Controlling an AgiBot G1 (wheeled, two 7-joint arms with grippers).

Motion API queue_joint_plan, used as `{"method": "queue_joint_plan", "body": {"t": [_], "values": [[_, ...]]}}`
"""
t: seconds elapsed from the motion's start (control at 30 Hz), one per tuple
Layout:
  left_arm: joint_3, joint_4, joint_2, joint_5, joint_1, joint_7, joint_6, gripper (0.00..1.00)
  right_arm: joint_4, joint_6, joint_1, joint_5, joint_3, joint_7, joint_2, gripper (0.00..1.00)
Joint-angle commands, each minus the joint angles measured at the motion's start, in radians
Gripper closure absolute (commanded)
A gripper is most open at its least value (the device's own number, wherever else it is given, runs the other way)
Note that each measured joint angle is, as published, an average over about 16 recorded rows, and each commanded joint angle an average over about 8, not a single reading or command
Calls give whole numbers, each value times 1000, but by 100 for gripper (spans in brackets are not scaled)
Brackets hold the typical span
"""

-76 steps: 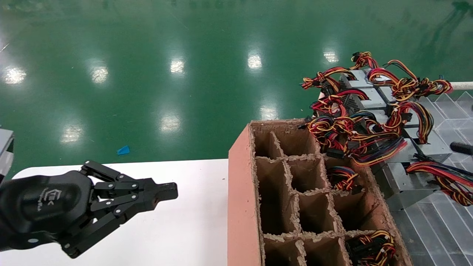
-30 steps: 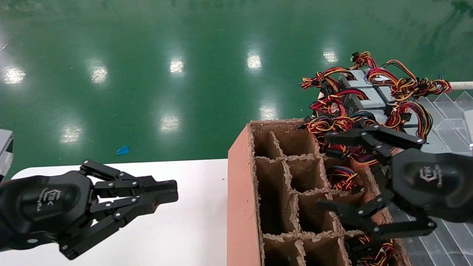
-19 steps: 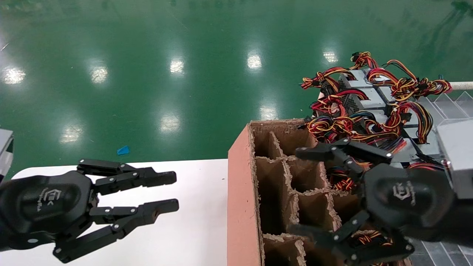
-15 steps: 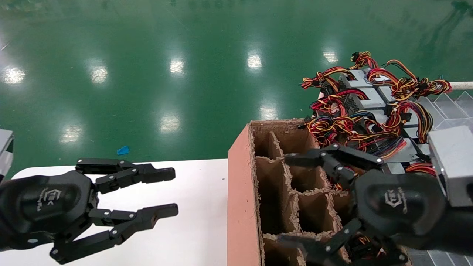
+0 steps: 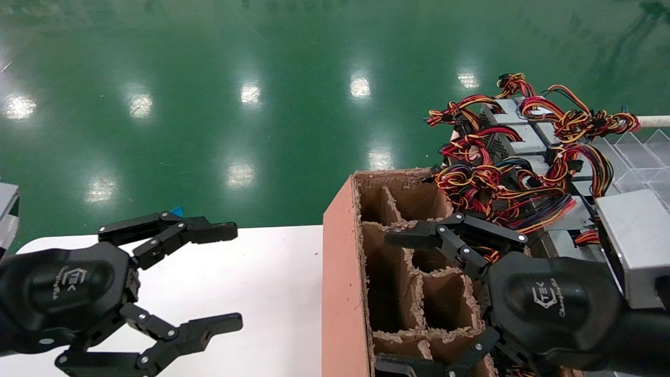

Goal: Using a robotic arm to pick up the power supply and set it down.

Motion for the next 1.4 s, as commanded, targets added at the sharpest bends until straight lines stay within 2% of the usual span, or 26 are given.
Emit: {"method": "queue_joint_plan", "body": {"t": [0.03, 1.4], "values": [[0, 0, 0, 0, 0, 0, 0, 0, -1, 1, 1, 0, -1, -1, 2, 0], [0, 0, 0, 0, 0, 0, 0, 0, -7, 6, 7, 0, -8, -5, 12, 0]]}}
